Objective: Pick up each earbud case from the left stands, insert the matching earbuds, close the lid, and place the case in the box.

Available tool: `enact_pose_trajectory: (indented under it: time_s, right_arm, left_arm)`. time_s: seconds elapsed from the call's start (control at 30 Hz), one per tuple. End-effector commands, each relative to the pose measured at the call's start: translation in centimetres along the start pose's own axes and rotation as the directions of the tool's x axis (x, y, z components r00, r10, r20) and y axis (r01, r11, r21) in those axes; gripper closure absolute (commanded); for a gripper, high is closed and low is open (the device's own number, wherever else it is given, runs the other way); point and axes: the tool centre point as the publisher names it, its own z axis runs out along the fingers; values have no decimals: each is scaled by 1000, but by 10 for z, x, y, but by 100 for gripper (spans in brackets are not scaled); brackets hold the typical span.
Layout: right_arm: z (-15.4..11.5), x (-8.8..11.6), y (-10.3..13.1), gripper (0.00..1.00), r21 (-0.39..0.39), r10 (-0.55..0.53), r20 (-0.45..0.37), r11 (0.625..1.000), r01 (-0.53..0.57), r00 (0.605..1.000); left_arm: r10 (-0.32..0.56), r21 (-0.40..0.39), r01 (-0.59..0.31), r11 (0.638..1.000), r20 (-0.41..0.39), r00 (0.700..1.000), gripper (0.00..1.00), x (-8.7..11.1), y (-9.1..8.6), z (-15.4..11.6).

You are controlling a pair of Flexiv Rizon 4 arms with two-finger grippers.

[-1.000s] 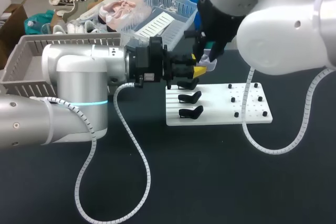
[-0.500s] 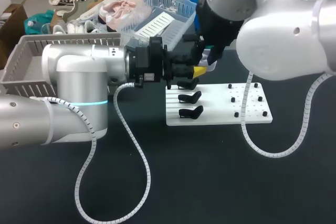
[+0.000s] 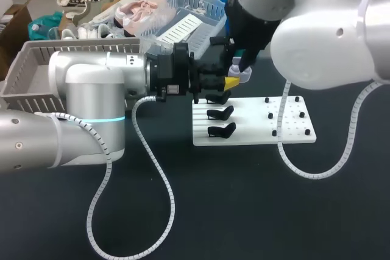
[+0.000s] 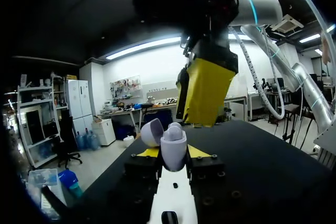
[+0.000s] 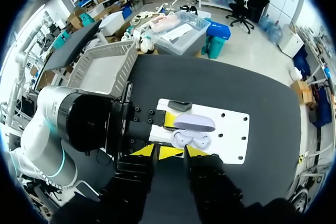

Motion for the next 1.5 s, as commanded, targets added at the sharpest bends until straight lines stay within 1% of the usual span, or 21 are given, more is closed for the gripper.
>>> enact_pose_trajectory:
  time_s: [0.03,0.2,0.27,0.6,0.77,0.97,1.2,1.5]
  right_arm:
    - [-10,3,-3,68,8,2,18,1000,-2,1000]
    - [-12,-11,-10,65,16,29,40,999,-29,999]
    - [-10,-19,-13,65,18,30,40,999,-31,999]
    - [-8,-53,-43,64,25,111,73,993,-113,991]
    - [0,-62,-49,65,16,129,70,991,-130,989]
    - [12,-58,-49,65,2,131,47,991,-131,990]
    - [19,-44,-49,65,-5,140,23,990,-140,990]
    - [16,-27,-42,65,-8,126,17,992,-126,992]
  left_arm:
    - [1,-1,-1,1000,2,1000,100,0,0,0]
    - [1,-1,-1,1000,2,1000,100,0,0,0]
    - [1,-1,-1,1000,2,1000,100,0,0,0]
    - [1,-1,-1,1000,2,1000,100,0,0,0]
    - [1,-1,-1,1000,2,1000,100,0,0,0]
    - [1,-1,-1,1000,2,1000,100,0,0,0]
    - [1,-1,-1,1000,2,1000,100,0,0,0]
    - [1,-1,-1,1000,2,1000,100,0,0,0]
